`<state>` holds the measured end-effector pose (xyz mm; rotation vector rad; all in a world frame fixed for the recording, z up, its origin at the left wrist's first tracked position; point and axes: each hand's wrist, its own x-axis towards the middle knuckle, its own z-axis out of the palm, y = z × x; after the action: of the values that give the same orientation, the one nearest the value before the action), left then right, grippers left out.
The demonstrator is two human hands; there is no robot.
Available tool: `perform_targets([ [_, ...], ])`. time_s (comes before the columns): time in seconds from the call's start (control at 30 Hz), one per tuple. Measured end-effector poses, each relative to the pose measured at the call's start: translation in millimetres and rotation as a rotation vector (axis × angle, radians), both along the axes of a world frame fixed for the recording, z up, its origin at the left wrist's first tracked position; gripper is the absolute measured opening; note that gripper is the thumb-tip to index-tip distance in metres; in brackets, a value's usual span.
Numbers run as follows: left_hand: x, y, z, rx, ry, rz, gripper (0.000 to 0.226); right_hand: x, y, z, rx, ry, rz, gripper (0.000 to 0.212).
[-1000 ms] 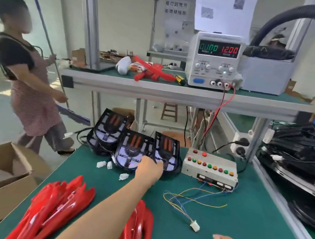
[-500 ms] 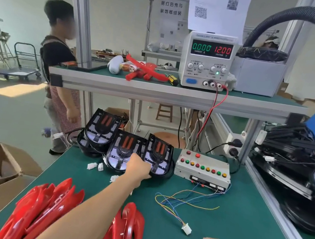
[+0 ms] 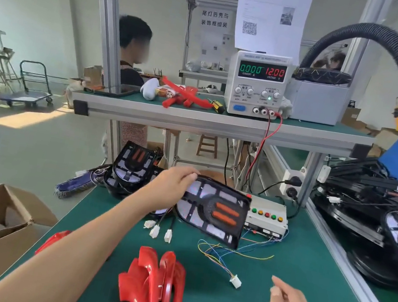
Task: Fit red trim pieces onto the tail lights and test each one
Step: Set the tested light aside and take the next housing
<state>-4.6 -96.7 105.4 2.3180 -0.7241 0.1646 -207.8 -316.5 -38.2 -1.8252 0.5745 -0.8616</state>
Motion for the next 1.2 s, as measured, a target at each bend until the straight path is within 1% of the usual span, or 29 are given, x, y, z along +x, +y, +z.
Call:
perform_targets([
  [0.1,-23,-16,8,0.069,-0.002,-0.204,0.028,-9,-5,24,-0.046,-0.116,0.1,0.027],
  [0.17,-35,-28,11,0.13,0.03,-0.323,0.03,-14,-10,43,-0.102,-0.119,0.201,0.033],
  [0.27,-52,-50,12,0.199,0.067,-0.457,0.031,-27,-20,58,-0.055,0.051,0.446,0.042],
  [0.33,-63,-65,8,0.206,0.07,-0.523,0.031,-36,-22,56,-0.057,0.151,0.561,0.041],
  [0.37,-68,-71,5,0.198,0.069,-0.541,0.031,-39,-21,52,-0.072,0.169,0.565,0.036],
  [0.43,-78,-81,-3,0.166,0.081,-0.537,0.032,-43,-20,41,-0.072,0.141,0.523,0.031],
  [0.5,-84,-83,-10,0.09,0.089,-0.468,0.033,-46,-21,28,-0.009,0.086,0.451,0.034],
  [0.6,-83,-65,-15,-0.015,0.033,-0.24,0.029,-48,-19,7,0.163,0.079,0.297,0.039],
  [0.63,-82,-53,-18,-0.01,0.003,-0.162,0.027,-49,-18,1,0.224,0.081,0.238,0.036],
  [0.7,-84,-25,-27,0.081,-0.009,-0.048,0.025,-51,-17,-8,0.271,0.116,0.176,0.031],
  [0.83,-100,23,-48,0.3,0.037,0.134,0.027,-50,-13,-22,0.202,0.175,0.229,0.032],
  [0.9,-107,42,-56,0.346,0.034,0.263,0.027,-49,-10,-25,0.165,0.211,0.244,0.032],
  [0.97,-112,56,-62,0.348,0.042,0.365,0.029,-48,-8,-26,0.129,0.244,0.247,0.029],
  [1.1,-115,59,-70,0.368,0.182,0.427,0.044,-45,-9,-30,0.103,0.257,0.242,0.028],
  [1.2,-113,46,-78,0.446,0.203,0.439,0.056,-44,-9,-31,0.08,0.275,0.228,0.029],
])
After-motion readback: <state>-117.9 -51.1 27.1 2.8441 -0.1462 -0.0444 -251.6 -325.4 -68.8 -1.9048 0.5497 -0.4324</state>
